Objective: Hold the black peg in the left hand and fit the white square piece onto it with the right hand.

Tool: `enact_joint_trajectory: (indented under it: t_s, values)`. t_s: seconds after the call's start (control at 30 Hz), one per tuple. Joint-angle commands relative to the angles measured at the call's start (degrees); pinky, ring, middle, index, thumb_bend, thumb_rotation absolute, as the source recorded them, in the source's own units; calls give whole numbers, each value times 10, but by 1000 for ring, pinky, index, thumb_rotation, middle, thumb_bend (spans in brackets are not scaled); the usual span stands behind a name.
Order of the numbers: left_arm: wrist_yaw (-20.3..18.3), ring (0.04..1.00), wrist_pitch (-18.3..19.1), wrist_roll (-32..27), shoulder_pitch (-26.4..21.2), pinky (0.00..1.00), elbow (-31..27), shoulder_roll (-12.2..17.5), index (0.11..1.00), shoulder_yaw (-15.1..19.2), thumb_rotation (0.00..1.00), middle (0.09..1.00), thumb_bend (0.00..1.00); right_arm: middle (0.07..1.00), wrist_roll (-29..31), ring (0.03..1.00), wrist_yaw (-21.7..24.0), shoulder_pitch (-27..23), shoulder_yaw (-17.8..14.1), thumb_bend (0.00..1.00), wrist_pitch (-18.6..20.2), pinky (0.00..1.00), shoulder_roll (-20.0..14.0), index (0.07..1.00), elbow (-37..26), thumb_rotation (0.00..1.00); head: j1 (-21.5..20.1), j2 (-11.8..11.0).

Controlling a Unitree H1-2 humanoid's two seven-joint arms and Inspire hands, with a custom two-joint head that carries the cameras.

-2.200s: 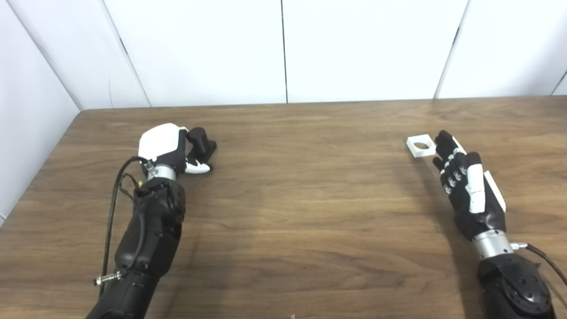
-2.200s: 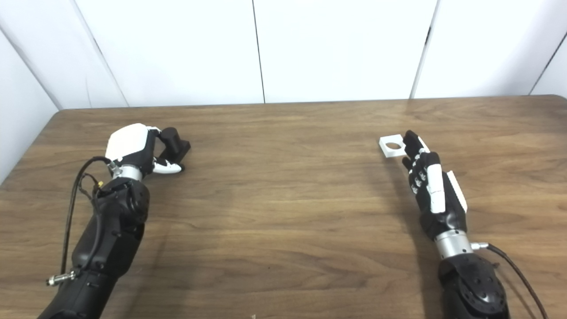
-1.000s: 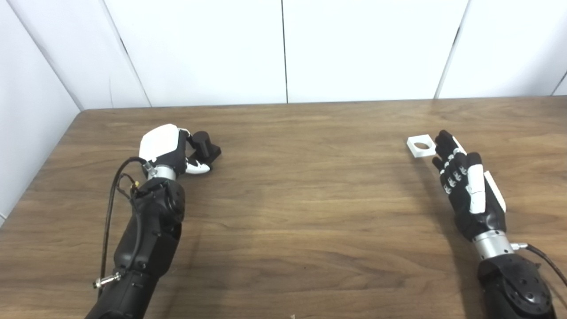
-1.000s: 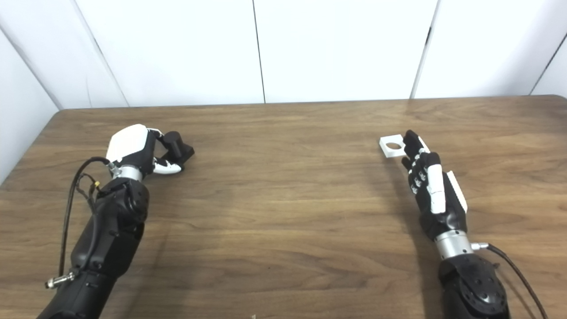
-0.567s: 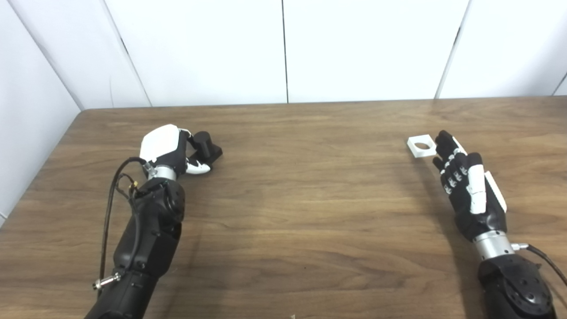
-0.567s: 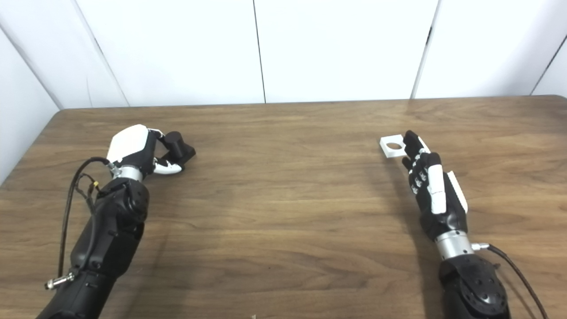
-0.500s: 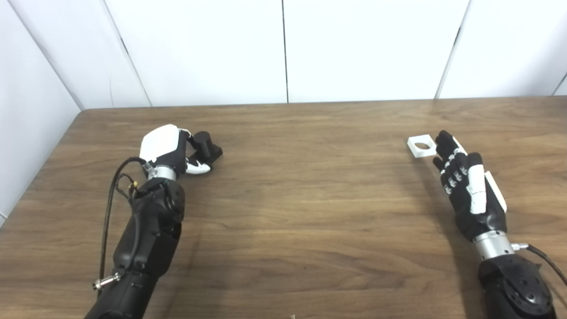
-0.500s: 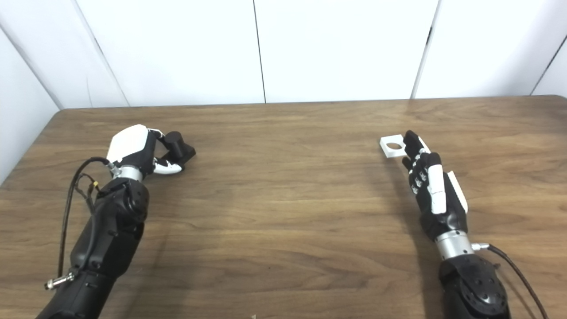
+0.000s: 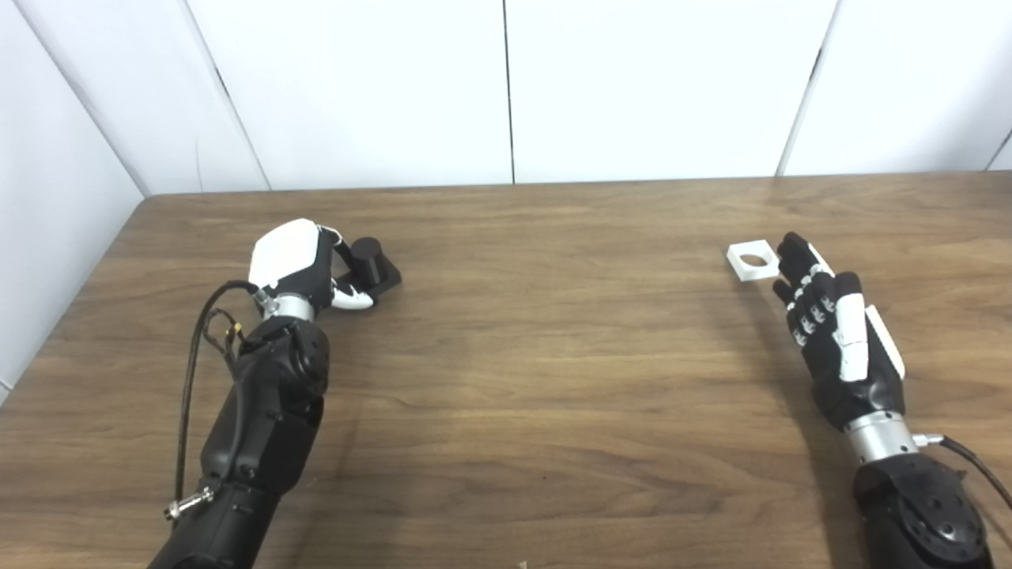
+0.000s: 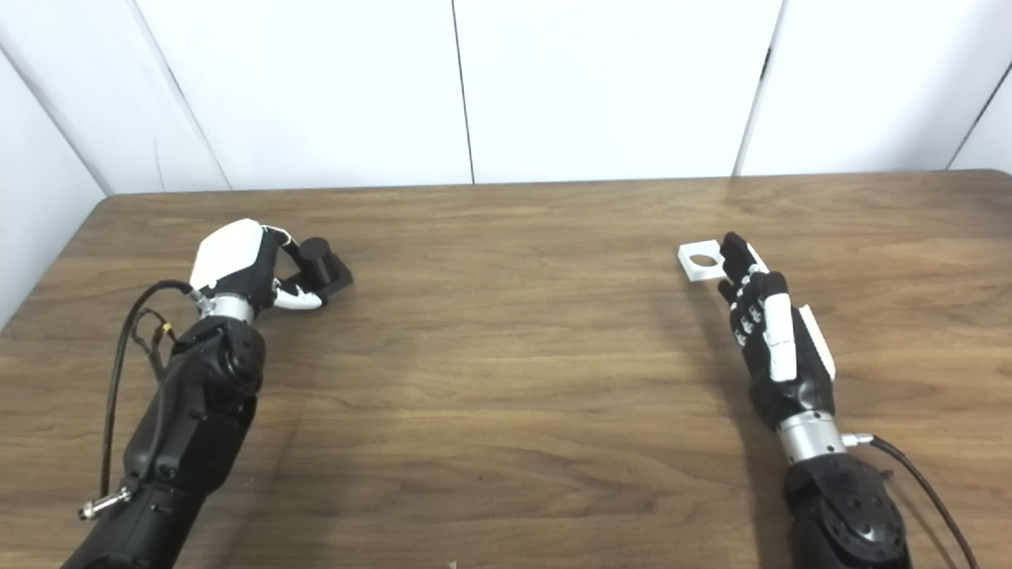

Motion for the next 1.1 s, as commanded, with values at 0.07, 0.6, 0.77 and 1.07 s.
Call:
enact_joint_trajectory:
  t_s: [0.07, 0.6, 0.77, 1.07]
  values:
    - [11, 979, 4, 2, -11, 970, -15, 12, 489, 3, 61, 872, 518, 966, 9, 1000, 2, 58, 6, 632, -8, 1000, 25, 940, 51, 1000, 0, 0]
    - [2, 997, 4, -11, -5, 980, -25, 9, 490, 11, 60, 878, 516, 964, 10, 1000, -1, 60, 7, 634, -2, 1000, 27, 937, 45, 1000, -2, 1]
    - [4, 994, 5, -14, -5, 959, -23, 10, 489, 6, 60, 874, 516, 960, 8, 1000, -2, 61, 7, 648, -1, 1000, 26, 934, 46, 1000, 0, 1]
    - [14, 994, 3, -26, -2, 964, -28, 11, 487, 6, 54, 870, 518, 963, 10, 1000, 0, 62, 7, 635, -1, 1000, 26, 939, 43, 1000, 0, 2]
